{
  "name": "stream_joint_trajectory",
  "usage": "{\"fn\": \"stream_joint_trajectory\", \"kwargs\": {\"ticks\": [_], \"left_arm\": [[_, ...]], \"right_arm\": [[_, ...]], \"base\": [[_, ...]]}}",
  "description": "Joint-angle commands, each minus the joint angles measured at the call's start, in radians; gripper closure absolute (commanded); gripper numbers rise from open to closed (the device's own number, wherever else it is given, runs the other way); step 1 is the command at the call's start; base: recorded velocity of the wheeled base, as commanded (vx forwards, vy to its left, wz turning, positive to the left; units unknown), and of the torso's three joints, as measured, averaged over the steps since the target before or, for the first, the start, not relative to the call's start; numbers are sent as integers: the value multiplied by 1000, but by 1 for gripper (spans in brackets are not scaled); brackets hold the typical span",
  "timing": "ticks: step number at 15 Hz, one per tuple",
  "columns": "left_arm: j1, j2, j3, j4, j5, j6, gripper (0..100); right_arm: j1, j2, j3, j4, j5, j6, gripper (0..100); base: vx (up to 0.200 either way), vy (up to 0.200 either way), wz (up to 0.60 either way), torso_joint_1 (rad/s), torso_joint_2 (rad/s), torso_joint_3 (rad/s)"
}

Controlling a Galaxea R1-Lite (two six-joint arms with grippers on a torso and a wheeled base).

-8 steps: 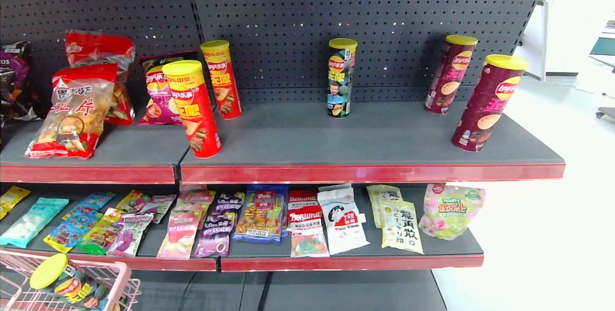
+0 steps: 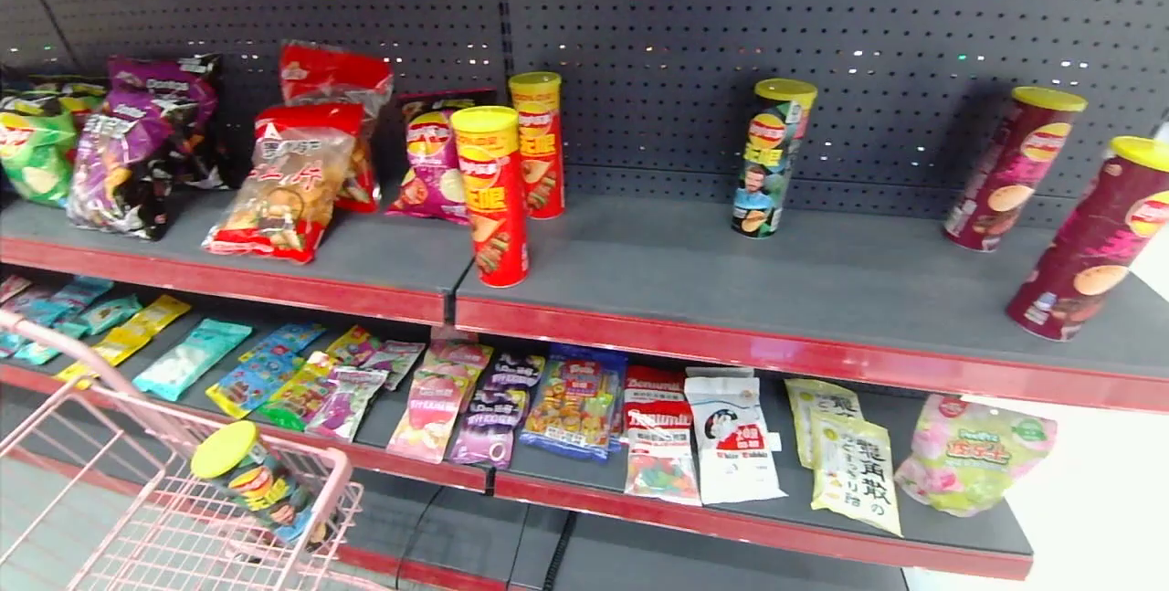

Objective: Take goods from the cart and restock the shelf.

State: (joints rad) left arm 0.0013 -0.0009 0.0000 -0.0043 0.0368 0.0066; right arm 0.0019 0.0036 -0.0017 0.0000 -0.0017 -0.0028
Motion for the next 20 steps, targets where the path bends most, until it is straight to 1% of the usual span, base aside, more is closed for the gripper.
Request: {"fn": "stream_joint_trajectory", "kwargs": {"ticks": [1,11,19,20], "left_arm": [[0,1,0,-2,0,0,0],[0,1,0,0,2,0,0],[0,1,0,-2,3,0,0],[0,1,0,-2,3,0,0]], "right_arm": [[1,-1,0,0,0,0,0],[0,-1,0,0,0,1,0],[0,-1,0,0,-3,3,0],[0,-1,0,0,-3,3,0]], "base": [[0,0,600,2,-2,7],[0,0,600,0,1,3],[0,0,0,0,0,0],[0,0,0,-110,271,159]]}}
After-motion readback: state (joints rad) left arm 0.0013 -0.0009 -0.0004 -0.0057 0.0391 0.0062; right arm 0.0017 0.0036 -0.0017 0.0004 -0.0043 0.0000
